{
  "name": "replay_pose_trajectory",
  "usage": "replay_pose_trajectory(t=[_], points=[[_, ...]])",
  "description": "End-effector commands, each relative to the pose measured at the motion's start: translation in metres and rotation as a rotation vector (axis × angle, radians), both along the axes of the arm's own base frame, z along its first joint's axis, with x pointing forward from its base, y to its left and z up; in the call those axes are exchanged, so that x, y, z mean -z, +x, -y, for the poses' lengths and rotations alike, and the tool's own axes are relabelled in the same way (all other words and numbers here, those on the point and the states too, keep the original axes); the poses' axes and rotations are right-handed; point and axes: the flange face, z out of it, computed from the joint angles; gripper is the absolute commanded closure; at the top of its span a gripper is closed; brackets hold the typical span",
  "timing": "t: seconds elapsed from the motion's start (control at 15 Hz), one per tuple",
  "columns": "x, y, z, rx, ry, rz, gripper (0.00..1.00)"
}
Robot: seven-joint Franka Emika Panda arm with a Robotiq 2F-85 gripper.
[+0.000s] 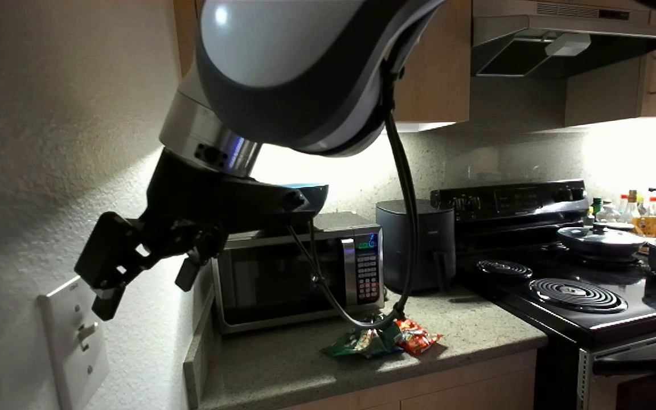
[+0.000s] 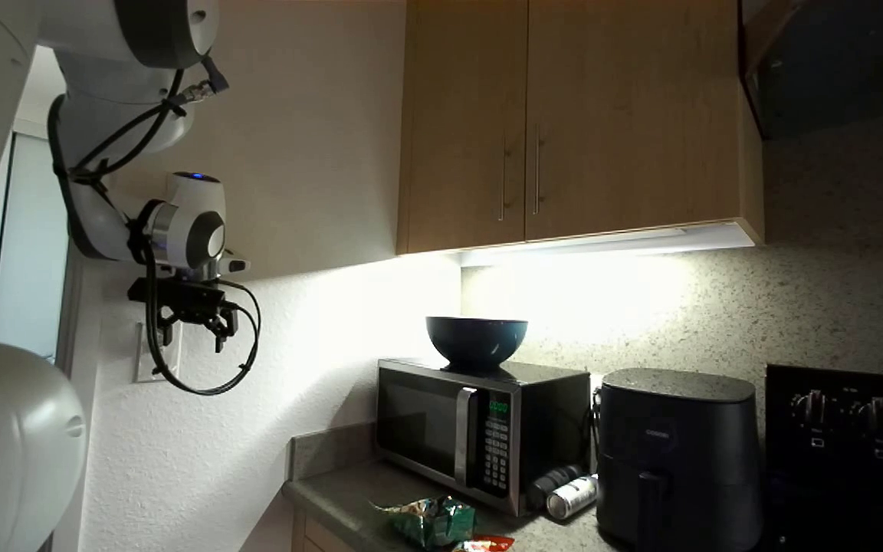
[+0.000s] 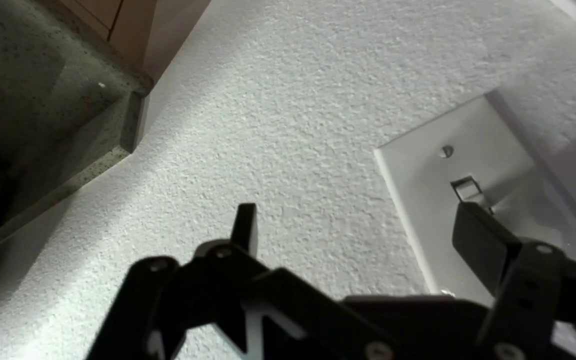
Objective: Flip the switch on the wall
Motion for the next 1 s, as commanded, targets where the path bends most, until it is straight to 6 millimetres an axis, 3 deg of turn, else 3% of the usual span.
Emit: replay_pose_trajectory(t=[0.0,0.93], points=[[-0.012,-0.011,0.000,0.032,0.039,0.004,0.00],[0.017,-0.002,0.010,0.132,0.095,-0.221,0.00]])
